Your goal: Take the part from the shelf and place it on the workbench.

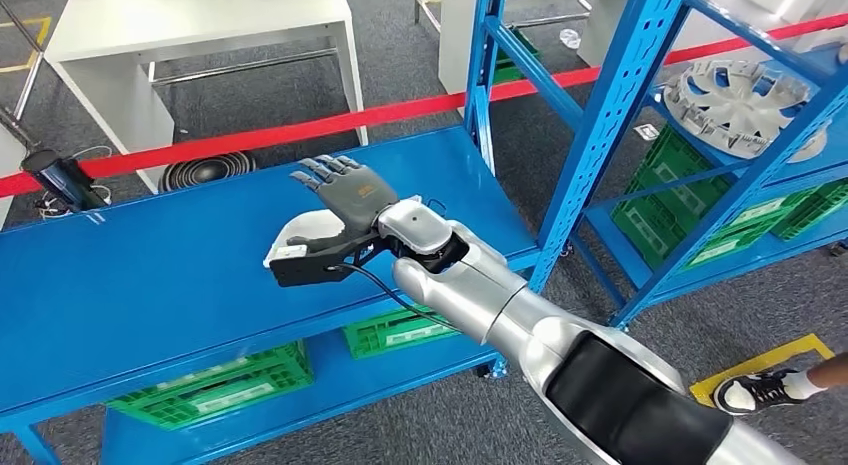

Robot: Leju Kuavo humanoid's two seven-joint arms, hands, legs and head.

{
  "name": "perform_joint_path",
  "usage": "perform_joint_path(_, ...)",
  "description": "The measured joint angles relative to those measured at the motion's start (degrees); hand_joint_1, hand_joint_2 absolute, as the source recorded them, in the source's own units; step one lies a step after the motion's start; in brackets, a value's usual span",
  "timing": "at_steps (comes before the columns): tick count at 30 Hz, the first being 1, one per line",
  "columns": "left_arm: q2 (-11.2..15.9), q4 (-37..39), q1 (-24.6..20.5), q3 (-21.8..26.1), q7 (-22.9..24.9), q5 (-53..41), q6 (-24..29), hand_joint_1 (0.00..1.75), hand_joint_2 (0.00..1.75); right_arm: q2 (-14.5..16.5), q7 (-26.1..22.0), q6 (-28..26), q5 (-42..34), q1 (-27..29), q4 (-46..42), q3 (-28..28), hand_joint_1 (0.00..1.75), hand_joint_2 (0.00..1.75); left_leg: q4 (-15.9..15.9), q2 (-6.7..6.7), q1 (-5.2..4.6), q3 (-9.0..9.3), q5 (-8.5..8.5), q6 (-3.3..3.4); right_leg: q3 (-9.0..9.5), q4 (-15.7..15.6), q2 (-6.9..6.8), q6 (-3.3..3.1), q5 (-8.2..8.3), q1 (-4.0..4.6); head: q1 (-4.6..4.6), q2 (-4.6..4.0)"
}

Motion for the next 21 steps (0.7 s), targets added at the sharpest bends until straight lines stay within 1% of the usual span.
perform_joint_path(1, -0.04, 0.00, -0.03, 0.00, 0.07, 0.00, 0.00, 0.00, 0.00, 0.14, 0.04, -0.01, 0.01, 0.02, 0.07, -0.03, 0.00, 0.00, -0.19, 0.01, 0.01, 0.09, -0.10, -0.38, 0.14, -0.33, 0.05, -0.28, -0.21, 0.14, 0.03, 0.00)
perform_joint_path(3, -0.09, -0.04, -0.04, 0.01, 0.19, 0.00, 0.01, 0.00, 0.00, 0.43, 0.22, -0.10, 0.04, 0.03, 0.16, -0.16, 0.00, 0.00, -0.13, 0.07, 0.13, 0.18, -0.63, -1.07, 0.68, -0.80, 0.14, -0.84, -0.46, -0.07, 0.01, 0.00)
perform_joint_path(4, -0.13, -0.06, -0.06, 0.02, 0.23, 0.00, 0.01, 0.00, 0.00, 0.64, 0.34, -0.17, 0.06, 0.00, 0.18, -0.23, 0.00, 0.00, 1.10, 0.09, 0.15, -0.31, -1.31, -1.35, 1.12, -1.15, 0.14, -1.12, -0.57, -0.27, -0.08, 0.00)
perform_joint_path(5, -0.15, -0.08, -0.07, 0.02, 0.22, 0.00, 0.02, 0.00, 0.00, 0.94, 0.48, -0.24, 0.08, 0.01, 0.20, -0.28, 0.00, 0.00, 3.62, 0.09, 0.20, -1.56, -2.42, -1.61, 1.58, -1.43, 0.13, -1.42, -0.71, -0.43, -0.17, 0.00)
perform_joint_path(6, -0.18, -0.07, -0.07, 0.01, 0.23, 0.00, 0.02, 0.00, 0.00, 1.18, 0.66, -0.28, 0.13, 0.08, 0.26, -0.32, 0.00, 0.00, 7.26, 0.09, 0.22, -3.47, -3.78, -1.82, 1.92, -1.51, 0.10, -1.70, -0.94, -0.44, -0.25, 0.00)
perform_joint_path(7, -0.20, -0.07, -0.03, 0.01, 0.25, -0.01, -0.01, 0.00, 0.00, 1.42, 0.83, -0.32, 0.22, 0.21, 0.34, -0.33, 0.00, 0.00, 11.26, 0.09, 0.24, -5.82, -5.03, -2.01, 2.19, -1.52, 0.09, -1.91, -1.18, -0.43, -0.26, 0.00)
perform_joint_path(8, -0.20, -0.07, 0.04, 0.01, 0.28, -0.02, -0.05, 0.00, 0.00, 1.63, 1.02, -0.34, 0.35, 0.40, 0.45, -0.33, 0.00, 0.00, 14.42, 0.09, 0.27, -7.92, -5.57, -2.18, 2.45, -1.50, 0.11, -2.01, -1.43, -0.42, -0.26, 0.00)
perform_joint_path(9, -0.19, -0.07, 0.11, 0.01, 0.31, -0.04, -0.13, 0.00, 0.00, 1.79, 1.20, -0.36, 0.51, 0.59, 0.55, -0.33, 0.00, 0.00, 15.80, 0.09, 0.30, -9.25, -5.03, -2.30, 2.74, -1.45, 0.16, -2.00, -1.69, -0.43, -0.25, 0.00)
perform_joint_path(10, -0.18, -0.08, 0.14, 0.02, 0.31, -0.07, -0.22, 0.00, 0.00, 1.94, 1.35, -0.38, 0.69, 0.71, 0.62, -0.33, 0.00, 0.00, 15.00, 0.11, 0.33, -9.54, -3.35, -2.36, 3.03, -1.34, 0.23, -1.90, -1.94, -0.46, -0.25, 0.00)
perform_joint_path(11, -0.17, -0.11, 0.12, 0.02, 0.31, -0.09, -0.33, 0.00, 0.00, 2.15, 1.46, -0.41, 0.89, 0.77, 0.66, -0.34, 0.00, 0.00, 12.13, 0.13, 0.38, -8.81, -0.82, -2.39, 3.32, -1.16, 0.31, -1.73, -2.24, -0.53, -0.25, 0.00)
perform_joint_path(12, -0.16, -0.14, 0.08, 0.01, 0.28, -0.10, -0.44, 0.00, 0.00, 2.38, 1.54, -0.45, 1.08, 0.79, 0.67, -0.36, 0.00, 0.00, 8.34, 0.17, 0.43, -7.63, 1.61, -2.36, 3.51, -0.90, 0.38, -1.48, -2.57, -0.59, -0.26, 0.00)
perform_joint_path(13, -0.18, -0.16, -0.02, 0.01, 0.26, -0.11, -0.56, 0.00, 0.00, 2.62, 1.57, -0.49, 1.26, 0.78, 0.67, -0.38, 0.00, 0.00, 4.82, 0.18, 0.38, -6.30, 3.18, -2.23, 3.56, -0.55, 0.47, -1.15, -2.91, -0.51, -0.30, 0.00)
perform_joint_path(14, -0.20, -0.17, -0.14, -0.01, 0.24, -0.11, -0.67, 0.00, 0.00, 2.83, 1.59, -0.52, 1.40, 0.80, 0.67, -0.40, 0.00, 0.00, 2.41, 0.16, 0.33, -5.38, 3.98, -1.91, 3.50, -0.29, 0.52, -0.80, -3.14, -0.41, -0.29, 0.00)
perform_joint_path(15, -0.24, -0.16, -0.23, -0.01, 0.22, -0.11, -0.75, 0.00, 0.00, 2.96, 1.60, -0.55, 1.52, 0.83, 0.67, -0.40, 0.00, 0.00, 1.34, 0.11, 0.27, -4.97, 3.97, -1.52, 3.39, -0.16, 0.56, -0.48, -3.24, -0.28, -0.27, 0.00)
perform_joint_path(17, -0.38, -0.15, -0.33, 0.00, 0.17, -0.08, -0.83, 0.00, 0.00, 3.05, 1.61, -0.55, 1.94, 0.94, 0.66, -0.43, 0.00, 0.00, 1.18, -0.03, 0.24, -4.84, 3.78, -0.62, 3.31, -0.29, 0.55, 0.11, -3.22, -0.16, -0.15, 0.00)
perform_joint_path(18, -0.45, -0.16, -0.31, 0.01, 0.12, -0.05, -0.81, 0.00, 0.00, 3.09, 1.61, -0.52, 2.21, 0.99, 0.64, -0.46, 0.00, 0.00, 1.12, -0.08, 0.24, -4.79, 3.80, -0.43, 3.38, -0.37, 0.53, 0.19, -3.16, -0.16, -0.09, 0.00)
perform_joint_path(19, -0.50, -0.18, -0.29, 0.02, 0.05, -0.02, -0.78, 0.00, 0.00, 3.15, 1.60, -0.49, 2.55, 1.00, 0.64, -0.55, 0.00, 0.00, 1.03, -0.12, 0.25, -4.70, 3.84, -0.29, 3.49, -0.49, 0.52, -0.06, -3.20, -0.13, 0.03, 0.00)
perform_joint_path(21, -0.54, -0.22, -0.36, 0.02, -0.16, -0.01, -0.68, 0.00, 0.00, 3.33, 1.56, -0.32, 3.17, 1.02, 0.64, -0.80, 0.00, 0.00, 0.94, -0.20, 0.20, -4.56, 3.84, -0.27, 3.69, -0.67, 0.52, -1.19, -3.13, -0.05, 0.23, 0.00)
